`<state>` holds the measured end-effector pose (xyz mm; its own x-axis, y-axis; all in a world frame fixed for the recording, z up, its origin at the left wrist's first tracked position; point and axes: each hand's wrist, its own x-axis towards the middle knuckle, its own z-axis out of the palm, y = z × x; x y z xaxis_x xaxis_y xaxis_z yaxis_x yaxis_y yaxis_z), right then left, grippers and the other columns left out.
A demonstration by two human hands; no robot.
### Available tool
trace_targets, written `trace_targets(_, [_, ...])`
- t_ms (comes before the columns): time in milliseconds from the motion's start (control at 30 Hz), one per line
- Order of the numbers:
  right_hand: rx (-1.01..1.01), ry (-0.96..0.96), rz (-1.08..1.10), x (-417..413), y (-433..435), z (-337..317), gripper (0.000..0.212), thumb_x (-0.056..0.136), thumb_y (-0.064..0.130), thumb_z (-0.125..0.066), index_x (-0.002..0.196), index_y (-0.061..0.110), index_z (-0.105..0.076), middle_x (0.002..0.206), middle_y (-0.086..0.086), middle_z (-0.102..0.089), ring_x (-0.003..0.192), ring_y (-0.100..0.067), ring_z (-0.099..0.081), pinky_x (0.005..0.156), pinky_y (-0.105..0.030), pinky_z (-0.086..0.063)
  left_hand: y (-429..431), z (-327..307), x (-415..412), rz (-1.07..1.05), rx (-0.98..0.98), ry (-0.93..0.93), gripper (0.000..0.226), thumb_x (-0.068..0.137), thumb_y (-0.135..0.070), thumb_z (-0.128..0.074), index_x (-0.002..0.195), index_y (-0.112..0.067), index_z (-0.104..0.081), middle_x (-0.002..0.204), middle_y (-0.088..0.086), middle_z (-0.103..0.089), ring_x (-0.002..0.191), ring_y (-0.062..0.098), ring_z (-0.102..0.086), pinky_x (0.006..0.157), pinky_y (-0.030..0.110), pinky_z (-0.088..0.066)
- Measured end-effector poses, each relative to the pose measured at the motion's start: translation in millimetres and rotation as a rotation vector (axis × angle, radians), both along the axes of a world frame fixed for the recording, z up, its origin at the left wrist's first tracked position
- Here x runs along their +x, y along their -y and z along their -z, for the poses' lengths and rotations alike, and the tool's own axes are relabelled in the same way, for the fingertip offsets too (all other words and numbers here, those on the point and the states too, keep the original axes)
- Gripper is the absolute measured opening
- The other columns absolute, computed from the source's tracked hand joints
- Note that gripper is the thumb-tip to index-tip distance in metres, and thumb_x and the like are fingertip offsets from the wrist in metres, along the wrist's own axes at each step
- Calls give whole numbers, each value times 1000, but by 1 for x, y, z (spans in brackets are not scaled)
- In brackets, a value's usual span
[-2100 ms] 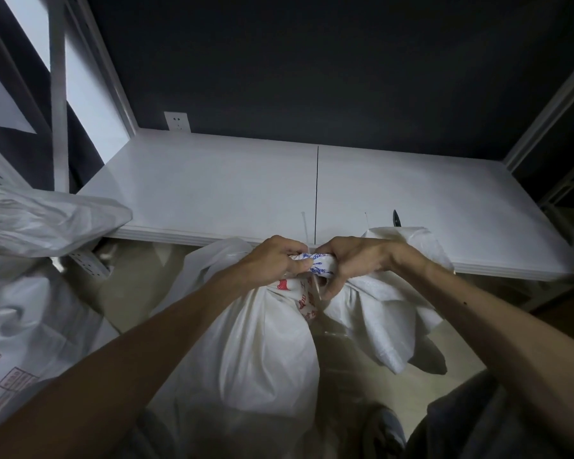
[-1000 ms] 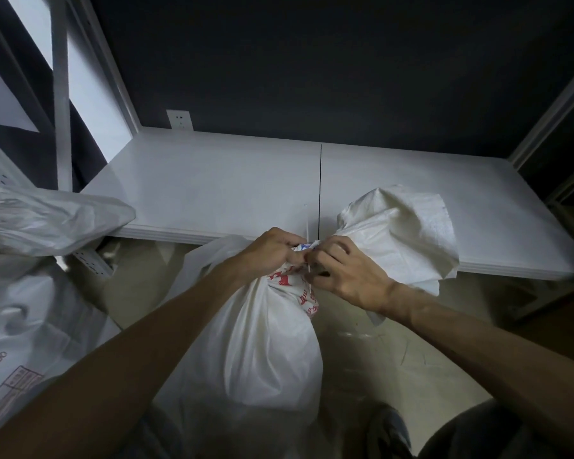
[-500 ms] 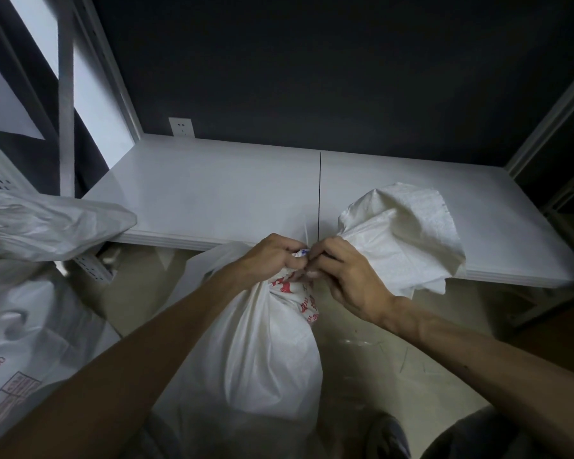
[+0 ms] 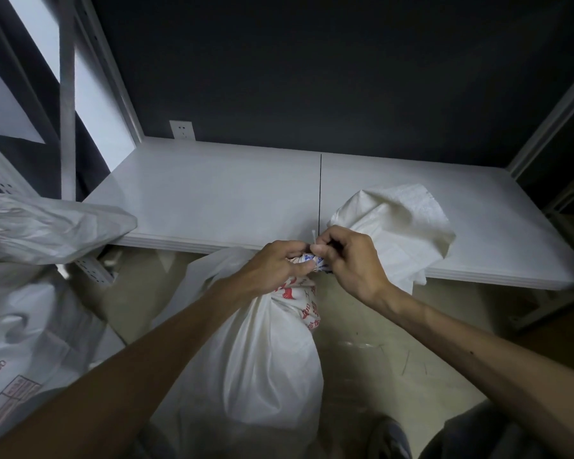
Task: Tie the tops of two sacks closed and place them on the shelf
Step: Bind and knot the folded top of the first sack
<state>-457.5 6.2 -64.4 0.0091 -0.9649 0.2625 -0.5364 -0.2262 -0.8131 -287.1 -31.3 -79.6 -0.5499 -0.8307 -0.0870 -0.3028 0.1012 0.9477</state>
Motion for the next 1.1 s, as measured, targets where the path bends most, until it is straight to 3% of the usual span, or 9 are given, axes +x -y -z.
trace_targets(100, [-7,13,-2,0,0,-1,14,89,7,-67,76,10,-64,67,9,-60,59,-6,-56,59,-26,-52,-2,-3,2,3,36,-58,21,93,-7,-62,101,-26,-63,97,1,-72,90,11,-65,86,28,-48])
trace_targets(167, [-29,-16,-8,2,-2,0,12,88,8,-69,77,11,-66,70,5,-62,61,-5,-56,59,-20,-48,-4,-3,2,-5,21,-49,15,92,-13,-62,96,-28,-60,91,9,-71,84,13,-62,82,31,-46])
trace_targets(233, [-29,-20,-8,4,-3,1,11,87,8,-70,77,11,-67,72,2,-63,62,-5,-55,60,-20,-47,-5,-1,3,-43,-11,-34,6,91,-19,-61,92,-17,-56,76,17,-60,73,15,-52,72,34,-40])
trace_targets(333, [-40,-13,-15,2,-2,0,13,88,6,-68,78,15,-69,75,3,-62,67,-4,-55,64,-17,-44,-9,3,1,-116,-103,-20,17,92,-26,-61,86,-11,-56,65,-4,-56,65,16,-47,66,34,-37])
trace_targets(467, [-96,-38,-29,3,-4,-1,13,90,3,-64,83,8,-74,79,3,-59,76,-5,-56,71,-12,-41,-15,5,-2,-181,-207,-6,15,92,-33,-59,90,-18,-60,83,-1,-71,84,25,-65,75,39,-51])
trace_targets(633, [-115,95,55,5,-2,-9,9,84,-1,-70,76,4,-71,83,-2,-61,76,-9,-58,69,-13,-44,-13,2,-2,-216,-267,10,13,95,-28,-62,94,-16,-64,90,-3,-72,89,16,-67,77,33,-52])
trace_targets(800, [29,12,-57,-1,-1,-10,16,85,1,-69,72,9,-71,86,3,-57,74,-3,-54,68,-10,-39,-12,4,-3,-232,-278,32,15,95,-24,-60,99,-12,-67,93,3,-73,91,20,-69,81,41,-57])
trace_targets(1000, [50,7,-83,2,-3,-11,19,85,1,-69,67,6,-68,87,5,-47,74,1,-48,67,-6,-35,-12,4,-4,-256,-296,25,14,95,-20,-58,98,-10,-67,90,7,-73,89,25,-68,80,45,-56])
trace_targets(1100, [40,25,-86,3,-3,-13,26,84,0,-69,64,14,-65,87,5,-47,73,0,-48,66,-7,-34,-12,4,-4,-254,-298,23,13,95,-19,-59,98,-10,-67,90,8,-73,89,26,-68,79,45,-56])
